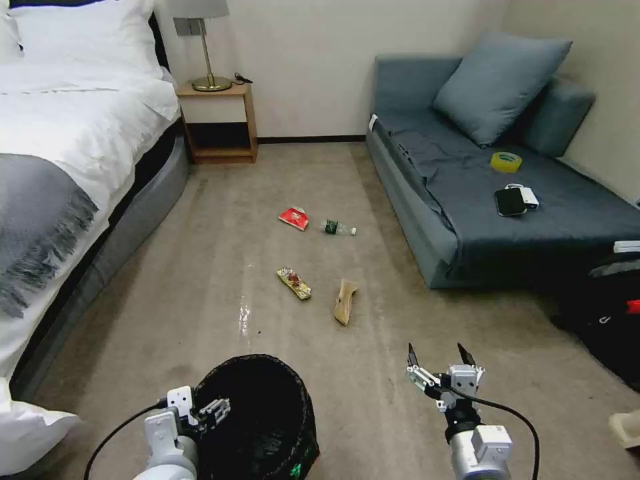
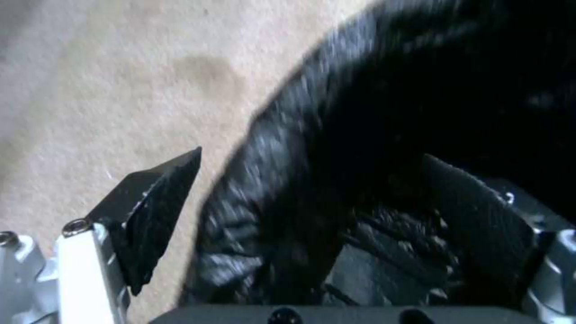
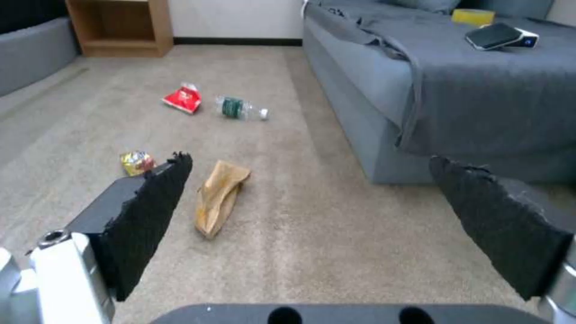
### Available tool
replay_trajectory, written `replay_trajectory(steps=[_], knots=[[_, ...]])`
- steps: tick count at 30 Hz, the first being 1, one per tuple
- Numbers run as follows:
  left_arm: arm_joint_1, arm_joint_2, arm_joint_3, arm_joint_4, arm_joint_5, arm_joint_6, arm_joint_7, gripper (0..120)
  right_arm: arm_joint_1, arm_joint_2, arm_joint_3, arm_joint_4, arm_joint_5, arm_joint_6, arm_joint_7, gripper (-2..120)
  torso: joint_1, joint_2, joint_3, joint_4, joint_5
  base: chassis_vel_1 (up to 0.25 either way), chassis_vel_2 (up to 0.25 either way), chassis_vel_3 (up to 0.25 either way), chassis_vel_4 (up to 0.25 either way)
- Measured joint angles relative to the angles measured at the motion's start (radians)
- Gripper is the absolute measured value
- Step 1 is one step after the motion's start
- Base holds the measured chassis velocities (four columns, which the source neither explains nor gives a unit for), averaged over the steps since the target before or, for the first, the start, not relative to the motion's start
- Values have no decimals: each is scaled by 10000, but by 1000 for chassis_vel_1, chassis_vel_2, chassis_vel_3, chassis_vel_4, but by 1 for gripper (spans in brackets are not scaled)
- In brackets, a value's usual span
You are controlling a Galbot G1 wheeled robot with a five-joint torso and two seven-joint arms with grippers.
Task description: Pick up the trash bin, then pick up the garbage on the floor and place it into the trash bin.
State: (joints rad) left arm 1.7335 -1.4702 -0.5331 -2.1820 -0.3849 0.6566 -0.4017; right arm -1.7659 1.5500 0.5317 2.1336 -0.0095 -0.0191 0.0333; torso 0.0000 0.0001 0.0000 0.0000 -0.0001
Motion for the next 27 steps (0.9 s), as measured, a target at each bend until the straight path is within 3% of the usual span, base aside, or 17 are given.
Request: replay_trajectory(steps=[4, 15, 19, 27], knots=[[-31, 1, 14, 50, -191, 1, -19, 77, 6, 47, 23, -37, -1, 0, 26, 100, 0, 0, 0, 1, 6, 0, 0, 0, 0], [-54, -2, -25, 18, -295, 8, 33, 43, 35, 97, 55, -68, -8, 33, 98, 100, 0, 0, 0, 2, 3, 0, 0, 0, 0], [-6, -41, 10, -92, -305, 17, 70, 23, 46, 122, 40, -90, -13, 58, 164, 100, 0, 0, 0, -1, -1, 0, 0, 0, 0], [87, -108, 102, -220, -317, 10, 143, 5, 51, 162, -13, -134, -26, 159, 209, 100, -1, 0, -1, -1, -1, 0, 0, 0, 0]])
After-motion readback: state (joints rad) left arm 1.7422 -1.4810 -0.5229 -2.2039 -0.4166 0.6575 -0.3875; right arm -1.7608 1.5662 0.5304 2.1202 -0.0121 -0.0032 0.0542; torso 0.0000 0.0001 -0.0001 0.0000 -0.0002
